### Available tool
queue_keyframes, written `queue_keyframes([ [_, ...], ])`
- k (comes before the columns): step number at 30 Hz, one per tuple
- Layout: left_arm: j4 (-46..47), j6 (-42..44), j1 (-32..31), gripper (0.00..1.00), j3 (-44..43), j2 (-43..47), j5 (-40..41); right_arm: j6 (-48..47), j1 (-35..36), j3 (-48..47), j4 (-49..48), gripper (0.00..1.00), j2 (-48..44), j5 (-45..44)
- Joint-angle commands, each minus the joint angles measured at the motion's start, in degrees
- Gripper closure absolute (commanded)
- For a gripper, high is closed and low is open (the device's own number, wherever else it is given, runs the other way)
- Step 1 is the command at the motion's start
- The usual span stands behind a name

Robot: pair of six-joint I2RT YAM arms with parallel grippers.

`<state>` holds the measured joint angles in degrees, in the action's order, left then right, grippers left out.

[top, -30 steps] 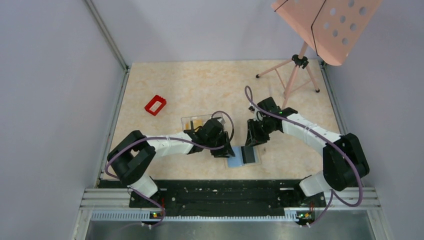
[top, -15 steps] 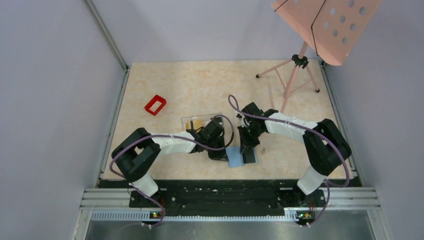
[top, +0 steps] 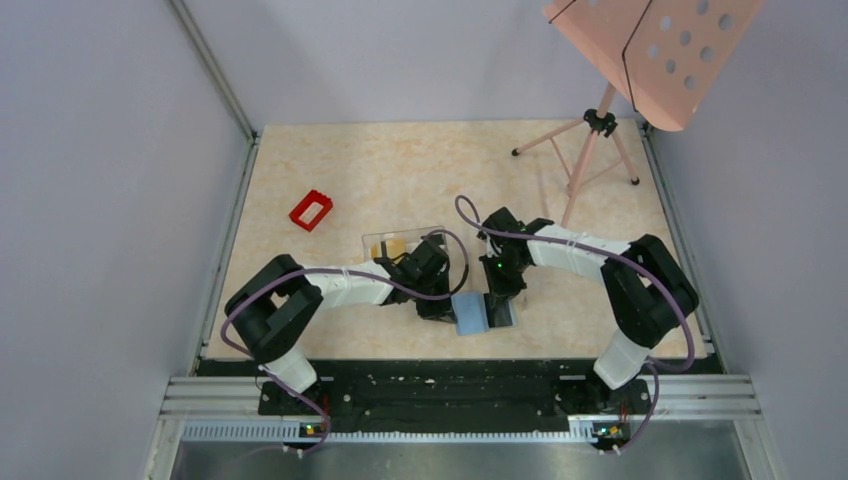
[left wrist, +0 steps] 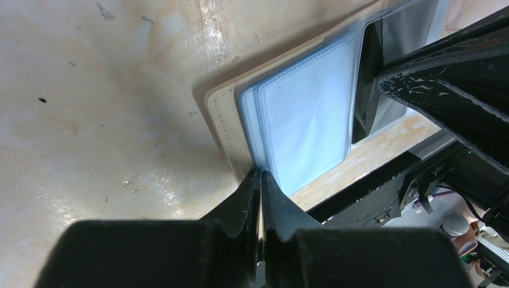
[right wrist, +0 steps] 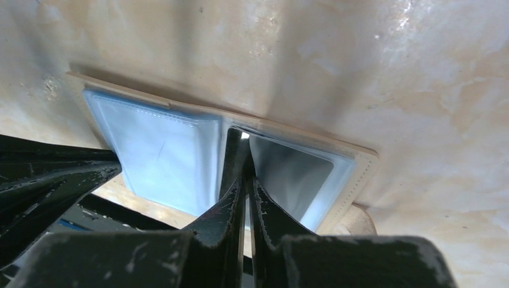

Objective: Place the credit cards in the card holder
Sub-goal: Pick up the credit card from the storage box.

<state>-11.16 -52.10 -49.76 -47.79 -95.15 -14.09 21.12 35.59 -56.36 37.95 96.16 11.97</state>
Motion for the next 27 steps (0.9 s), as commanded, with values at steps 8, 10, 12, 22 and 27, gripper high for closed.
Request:
queue_keyframes([
  [8, 4.7, 1.5, 0.9, 0.64, -0.8, 7.3, 0.8, -1.6, 0.2, -6.6, 3.1, 0.83, -4.9, 0.4],
  [10, 7.7, 0.5, 2.5, 0.60, 0.6, 10.1, -0.5, -0.8, -0.3, -7.8, 2.4, 0.81, -4.7, 2.6],
  [12, 11.6, -1.0, 5.0, 0.57, 3.1, 13.0, -2.3, -0.3, -1.2, -9.0, 1.4, 0.79, -4.2, 4.5],
  [22, 14.2, -3.0, 23.6, 0.54, 7.4, 20.9, -7.7, 1.7, -6.2, -18.5, -4.2, 0.49, 4.7, 16.2],
  [27, 2.8, 4.6, 27.5, 0.56, 0.5, 15.5, -6.1, 4.1, -6.2, -23.5, -6.4, 0.45, 9.4, 18.9],
])
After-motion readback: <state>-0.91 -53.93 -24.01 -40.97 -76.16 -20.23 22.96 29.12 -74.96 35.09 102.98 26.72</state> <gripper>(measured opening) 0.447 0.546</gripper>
